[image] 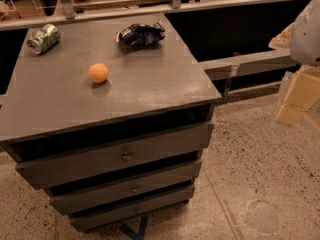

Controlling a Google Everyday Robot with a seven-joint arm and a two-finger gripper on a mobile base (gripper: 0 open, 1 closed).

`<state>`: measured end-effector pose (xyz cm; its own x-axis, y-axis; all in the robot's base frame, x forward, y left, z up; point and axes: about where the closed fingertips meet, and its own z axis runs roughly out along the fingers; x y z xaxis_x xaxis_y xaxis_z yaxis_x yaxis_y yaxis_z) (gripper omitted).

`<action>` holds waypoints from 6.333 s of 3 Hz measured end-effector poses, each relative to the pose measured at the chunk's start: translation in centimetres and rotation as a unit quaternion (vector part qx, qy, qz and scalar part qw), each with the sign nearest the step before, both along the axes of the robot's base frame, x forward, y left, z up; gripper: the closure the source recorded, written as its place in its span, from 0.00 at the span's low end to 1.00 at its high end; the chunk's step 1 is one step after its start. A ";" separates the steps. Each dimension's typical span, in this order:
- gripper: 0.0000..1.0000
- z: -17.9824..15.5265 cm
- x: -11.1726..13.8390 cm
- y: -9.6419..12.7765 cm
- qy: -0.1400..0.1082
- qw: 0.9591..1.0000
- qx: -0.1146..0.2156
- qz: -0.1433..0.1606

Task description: Move orange near green can

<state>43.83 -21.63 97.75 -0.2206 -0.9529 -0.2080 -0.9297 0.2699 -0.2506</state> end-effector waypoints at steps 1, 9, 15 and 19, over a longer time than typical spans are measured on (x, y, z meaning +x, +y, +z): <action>0.00 0.0 0.0 0.0 0.000 1.000 0.000 0.000; 0.00 -1.8 7.7 8.1 -0.100 0.901 0.418 -0.065; 0.00 -9.7 17.3 25.1 -0.136 0.860 0.491 -0.001; 0.00 -11.8 24.4 31.4 -0.115 0.856 0.503 0.029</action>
Offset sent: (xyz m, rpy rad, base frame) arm 0.0191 0.0054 0.0143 0.2181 -0.0275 -0.0746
